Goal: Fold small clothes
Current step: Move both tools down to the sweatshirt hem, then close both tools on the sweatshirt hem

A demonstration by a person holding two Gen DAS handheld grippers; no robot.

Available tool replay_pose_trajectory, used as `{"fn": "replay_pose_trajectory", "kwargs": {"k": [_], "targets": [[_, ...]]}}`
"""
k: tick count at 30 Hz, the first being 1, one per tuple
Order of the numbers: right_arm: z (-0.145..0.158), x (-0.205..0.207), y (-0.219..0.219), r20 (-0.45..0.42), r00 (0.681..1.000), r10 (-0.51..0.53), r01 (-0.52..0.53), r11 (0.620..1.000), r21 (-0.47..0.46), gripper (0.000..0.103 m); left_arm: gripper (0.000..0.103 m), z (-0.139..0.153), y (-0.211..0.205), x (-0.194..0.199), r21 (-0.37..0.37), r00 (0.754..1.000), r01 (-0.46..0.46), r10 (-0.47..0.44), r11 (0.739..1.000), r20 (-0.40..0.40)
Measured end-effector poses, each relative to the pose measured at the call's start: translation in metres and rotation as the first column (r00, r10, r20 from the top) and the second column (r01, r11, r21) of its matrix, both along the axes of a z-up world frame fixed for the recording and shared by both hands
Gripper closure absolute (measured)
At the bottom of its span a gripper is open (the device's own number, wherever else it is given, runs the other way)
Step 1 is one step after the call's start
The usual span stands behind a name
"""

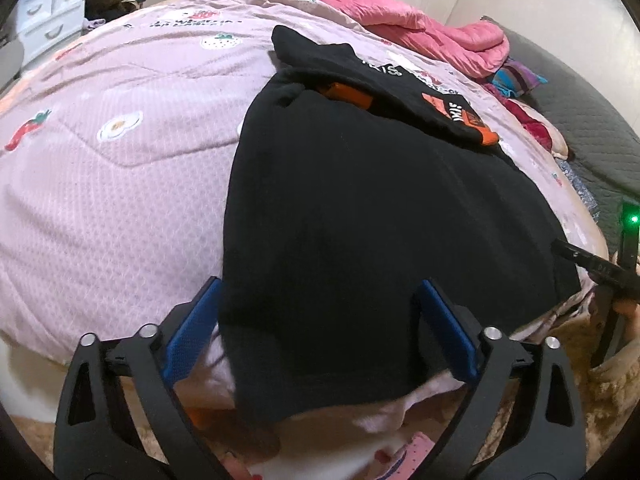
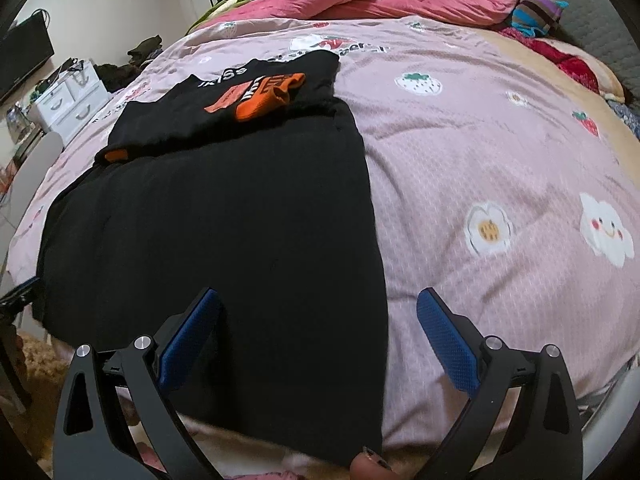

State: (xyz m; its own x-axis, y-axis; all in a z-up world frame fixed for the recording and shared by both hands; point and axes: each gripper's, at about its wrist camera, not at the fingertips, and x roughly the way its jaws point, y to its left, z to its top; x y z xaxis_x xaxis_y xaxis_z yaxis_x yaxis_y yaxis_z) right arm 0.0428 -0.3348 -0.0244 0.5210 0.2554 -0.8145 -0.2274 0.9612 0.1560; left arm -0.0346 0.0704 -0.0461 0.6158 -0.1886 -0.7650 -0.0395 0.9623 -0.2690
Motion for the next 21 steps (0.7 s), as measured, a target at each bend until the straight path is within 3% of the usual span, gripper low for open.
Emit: {"fn": "replay_pose_trajectory", "kwargs": {"k": [10,17,21], "targets": [[0.0,-0.023,-0.009,-0.065,0.998,0.023,-0.019,0.998,0.065,0.006,0.017,-0.003,0.001,-0.006,0.003,1.0,-0.001,0.001,1.0,-0.004],[0.0,-0.034,-0.017,-0.067,0.998,0.006,-0.003,0.999,0.04,0.065,0.017,-0.005,0.004,-0.009,-0.003,1.0,-0.014,0.014,1.0,-0.008],[0.003,-0.041,-0.017,-0.057,0.998,0.034,-0.032,0.998,0.048,0.088,0.017,-0.005,0.003,-0.011,0.009,1.0,-0.022,0.022,1.0,-0.012]]}}
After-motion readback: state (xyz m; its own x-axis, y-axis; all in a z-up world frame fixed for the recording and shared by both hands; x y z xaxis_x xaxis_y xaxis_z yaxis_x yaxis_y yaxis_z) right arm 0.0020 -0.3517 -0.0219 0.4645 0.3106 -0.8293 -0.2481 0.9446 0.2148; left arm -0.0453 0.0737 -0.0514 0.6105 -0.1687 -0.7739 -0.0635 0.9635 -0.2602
